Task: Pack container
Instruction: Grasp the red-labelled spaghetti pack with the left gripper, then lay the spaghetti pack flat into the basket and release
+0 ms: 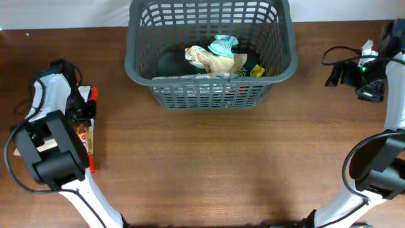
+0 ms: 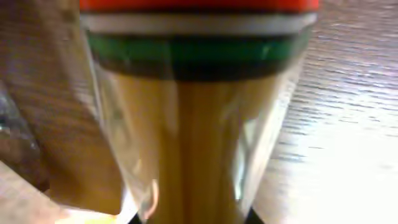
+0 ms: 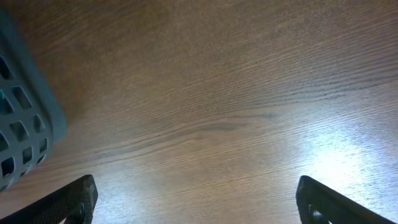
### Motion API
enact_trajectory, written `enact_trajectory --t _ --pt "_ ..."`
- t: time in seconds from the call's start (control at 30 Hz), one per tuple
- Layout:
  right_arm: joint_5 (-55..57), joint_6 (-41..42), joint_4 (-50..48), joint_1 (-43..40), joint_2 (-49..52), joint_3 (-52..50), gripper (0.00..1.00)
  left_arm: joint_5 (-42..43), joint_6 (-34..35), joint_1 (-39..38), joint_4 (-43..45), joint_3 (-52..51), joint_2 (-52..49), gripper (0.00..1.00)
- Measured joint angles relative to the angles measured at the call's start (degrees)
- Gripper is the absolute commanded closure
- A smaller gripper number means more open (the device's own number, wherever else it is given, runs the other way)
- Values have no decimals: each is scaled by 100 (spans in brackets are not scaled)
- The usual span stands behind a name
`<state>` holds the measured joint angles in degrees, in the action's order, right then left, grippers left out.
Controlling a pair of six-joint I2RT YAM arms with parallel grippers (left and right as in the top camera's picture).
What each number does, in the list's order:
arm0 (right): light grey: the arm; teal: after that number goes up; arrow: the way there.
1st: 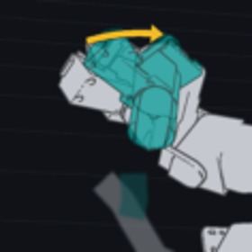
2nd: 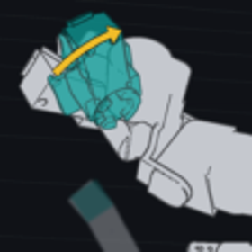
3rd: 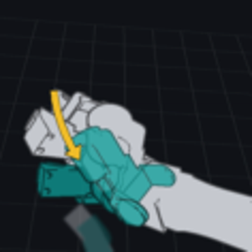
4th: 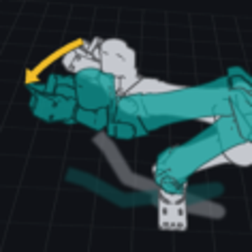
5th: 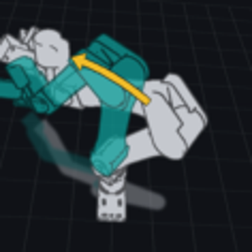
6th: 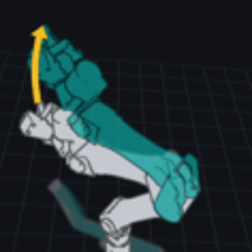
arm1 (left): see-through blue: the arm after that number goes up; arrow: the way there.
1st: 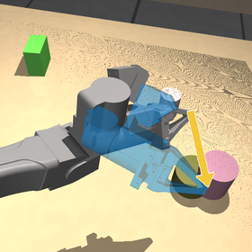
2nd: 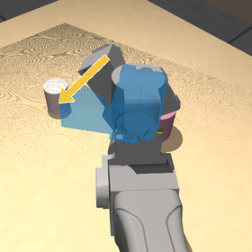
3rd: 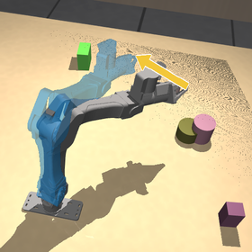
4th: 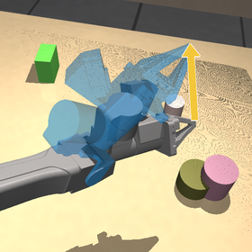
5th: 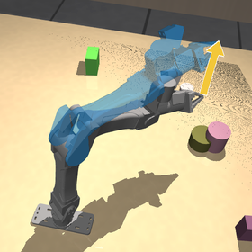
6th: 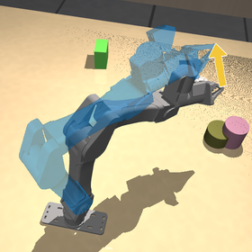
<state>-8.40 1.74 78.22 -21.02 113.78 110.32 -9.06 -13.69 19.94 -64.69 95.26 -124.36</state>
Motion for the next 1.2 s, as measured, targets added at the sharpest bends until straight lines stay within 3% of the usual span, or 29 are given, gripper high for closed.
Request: enact_trajectory --t 0.17,0.3,0.53,0.63,0.77,0.93,1.2 --pt "0 -2 -2 0 -2 0 1 175 2 -17 -1137 1060 -378 98" --pt "2 -4 0 0 -2 2 1 334 2 -118 -1797 3047 -623 99" --pt "0 -2 0 0 0 0 1 1198 -216 -699 -1526 6988 -577 99" --pt "-2 -2 0 0 -2 0 1 1644 -1043 -1401 -1241 8035 -426 99" --pt "0 0 2 0 -2 0 1 1875 -2717 -2481 -1252 8345 -321 99" --pt "-2 -2 0 0 -2 2 1 2024 -4402 -3757 -1314 7801 -444 98" --pt "0 -2 0 0 0 2 1 1587 -5451 -4474 -1276 6572 -1134 98"
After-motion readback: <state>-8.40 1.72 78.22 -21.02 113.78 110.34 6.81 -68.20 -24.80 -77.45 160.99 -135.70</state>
